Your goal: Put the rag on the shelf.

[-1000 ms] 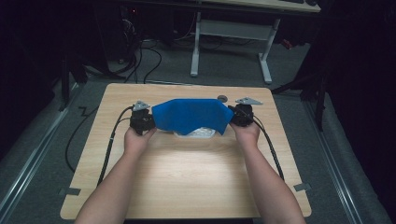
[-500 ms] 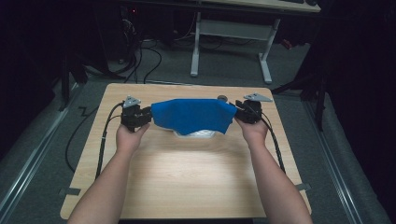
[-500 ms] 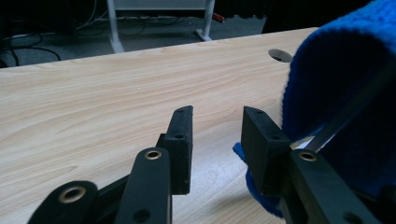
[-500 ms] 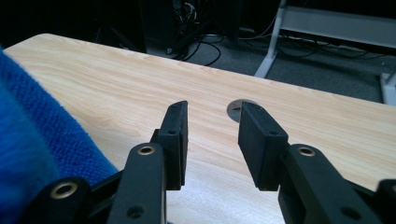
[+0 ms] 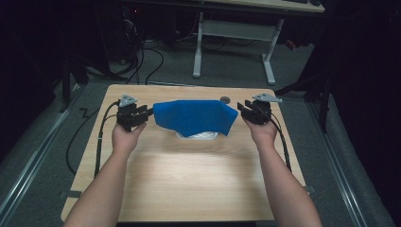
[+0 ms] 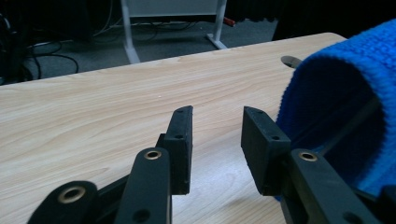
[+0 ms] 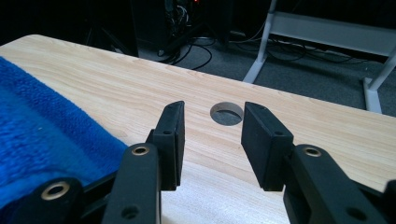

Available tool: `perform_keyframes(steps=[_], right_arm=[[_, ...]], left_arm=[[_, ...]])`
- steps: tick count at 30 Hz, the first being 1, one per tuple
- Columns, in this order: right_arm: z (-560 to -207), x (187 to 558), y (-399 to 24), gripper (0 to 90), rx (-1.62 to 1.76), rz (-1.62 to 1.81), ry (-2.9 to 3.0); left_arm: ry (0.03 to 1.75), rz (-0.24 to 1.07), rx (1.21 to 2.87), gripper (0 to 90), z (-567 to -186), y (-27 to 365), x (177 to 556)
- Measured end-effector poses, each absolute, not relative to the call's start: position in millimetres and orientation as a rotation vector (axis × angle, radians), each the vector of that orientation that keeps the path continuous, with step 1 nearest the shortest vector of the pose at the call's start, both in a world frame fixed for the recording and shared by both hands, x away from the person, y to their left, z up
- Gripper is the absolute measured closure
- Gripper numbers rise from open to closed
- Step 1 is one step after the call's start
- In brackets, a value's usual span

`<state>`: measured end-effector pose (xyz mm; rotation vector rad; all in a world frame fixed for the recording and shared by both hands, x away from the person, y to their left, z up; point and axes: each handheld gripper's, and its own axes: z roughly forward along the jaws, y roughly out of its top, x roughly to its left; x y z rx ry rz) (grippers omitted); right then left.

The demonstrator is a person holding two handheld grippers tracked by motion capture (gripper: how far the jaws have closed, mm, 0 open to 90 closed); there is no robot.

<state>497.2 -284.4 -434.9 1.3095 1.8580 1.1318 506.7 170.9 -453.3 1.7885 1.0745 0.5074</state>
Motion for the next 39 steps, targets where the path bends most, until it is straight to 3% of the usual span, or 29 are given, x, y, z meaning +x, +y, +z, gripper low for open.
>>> perform_keyframes(steps=[16, 31, 36, 39], right_arm=[[-425, 464, -287, 55.7, 1.246, 1.161, 1.853], [-418, 371, -275, 43.2, 1.023, 1.088, 1.935], [-424, 341, -262, 37.7, 1.040, 1.128, 1.961], [-436, 323, -247, 36.9, 1.052, 1.132, 1.993]], left_arm=[[1.058, 0.549, 1.788, 59.0, -444, 190, 471], [1.012, 0.544, 1.812, 49.7, -462, 205, 364], [1.006, 0.486, 1.837, 44.2, -473, 194, 339], [0.964, 0.420, 1.896, 41.9, -486, 162, 327]])
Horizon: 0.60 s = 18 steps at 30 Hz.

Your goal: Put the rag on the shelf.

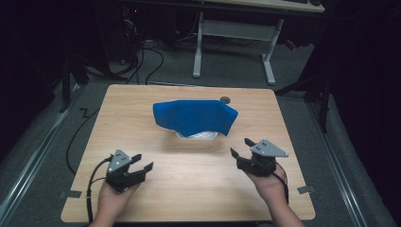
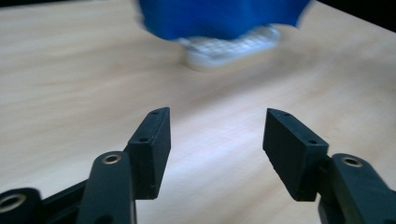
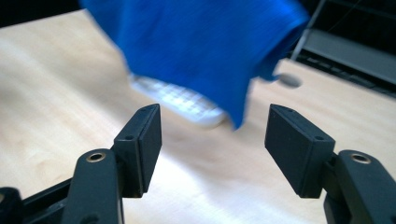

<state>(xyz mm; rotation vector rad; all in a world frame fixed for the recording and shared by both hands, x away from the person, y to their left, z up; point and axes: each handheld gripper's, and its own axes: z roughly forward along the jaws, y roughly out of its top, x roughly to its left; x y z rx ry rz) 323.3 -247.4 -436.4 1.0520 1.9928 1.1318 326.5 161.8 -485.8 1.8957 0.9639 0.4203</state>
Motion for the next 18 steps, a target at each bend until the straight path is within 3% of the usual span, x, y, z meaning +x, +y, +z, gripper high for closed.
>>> perform_keyframes(steps=[5, 8, 9, 11, 18], right_arm=[[-459, 309, -224, 36.5, 1.065, 1.121, 2.048], [-483, 302, -210, 36.2, 1.084, 1.106, 2.083], [-508, 294, -205, 40.9, 1.105, 1.093, 2.106], [-516, 291, -196, 38.4, 1.053, 1.055, 2.207], [-515, 297, -193, 39.7, 0.998, 1.062, 2.207]], left_arm=[[0.909, 0.385, 1.972, 42.0, -502, 120, 322], [0.889, 0.303, 2.021, 44.3, -520, 96, 315], [0.805, 0.320, 2.125, 43.0, -526, 85, 308], [0.754, 0.378, 2.169, 42.4, -528, 82, 302], [0.838, 0.308, 2.090, 42.6, -526, 94, 312]])
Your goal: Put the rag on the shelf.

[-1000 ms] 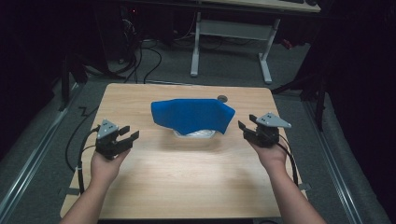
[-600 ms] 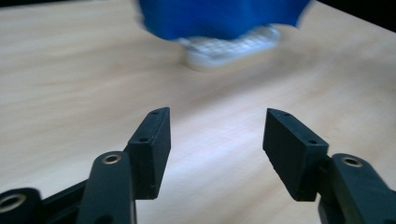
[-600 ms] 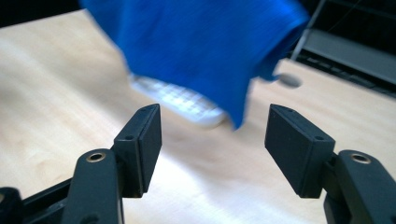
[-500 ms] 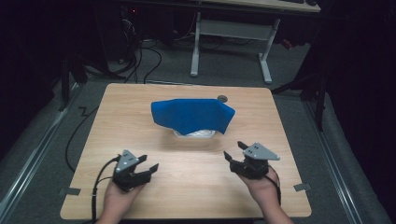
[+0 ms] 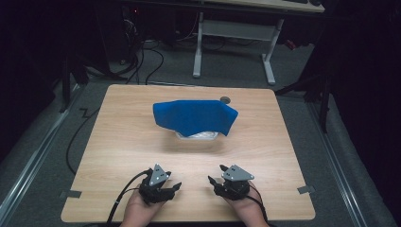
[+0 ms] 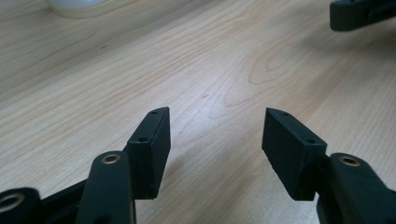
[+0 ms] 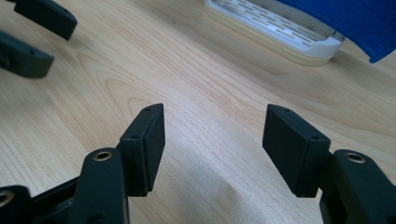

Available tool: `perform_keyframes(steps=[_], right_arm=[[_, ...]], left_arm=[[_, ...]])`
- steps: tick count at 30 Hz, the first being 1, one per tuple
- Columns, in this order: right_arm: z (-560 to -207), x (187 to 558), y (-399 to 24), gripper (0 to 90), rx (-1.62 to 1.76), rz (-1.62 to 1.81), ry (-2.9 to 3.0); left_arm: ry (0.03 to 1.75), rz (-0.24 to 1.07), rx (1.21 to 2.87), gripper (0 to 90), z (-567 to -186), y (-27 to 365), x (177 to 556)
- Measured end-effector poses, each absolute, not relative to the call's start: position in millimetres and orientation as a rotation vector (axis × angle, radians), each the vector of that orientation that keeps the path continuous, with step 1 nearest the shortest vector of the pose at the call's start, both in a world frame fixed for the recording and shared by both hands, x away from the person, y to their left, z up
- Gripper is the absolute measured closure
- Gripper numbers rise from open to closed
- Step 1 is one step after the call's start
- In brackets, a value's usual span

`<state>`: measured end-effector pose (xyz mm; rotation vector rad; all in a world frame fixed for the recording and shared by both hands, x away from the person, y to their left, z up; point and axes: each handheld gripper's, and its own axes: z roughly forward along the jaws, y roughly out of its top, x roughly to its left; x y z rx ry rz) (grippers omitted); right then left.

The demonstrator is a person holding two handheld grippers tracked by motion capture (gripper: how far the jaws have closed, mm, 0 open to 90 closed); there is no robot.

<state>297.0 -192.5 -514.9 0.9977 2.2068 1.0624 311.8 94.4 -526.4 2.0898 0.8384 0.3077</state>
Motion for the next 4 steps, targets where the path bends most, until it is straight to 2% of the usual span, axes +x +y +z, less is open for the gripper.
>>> perform_keyframes(steps=[4], right_arm=[[-517.3, 298.3, -195.3, 39.7, 1.019, 1.064, 2.217]], left_arm=[[0.876, 0.285, 2.075, 42.6, -529.2, 98.3, 312.3]])
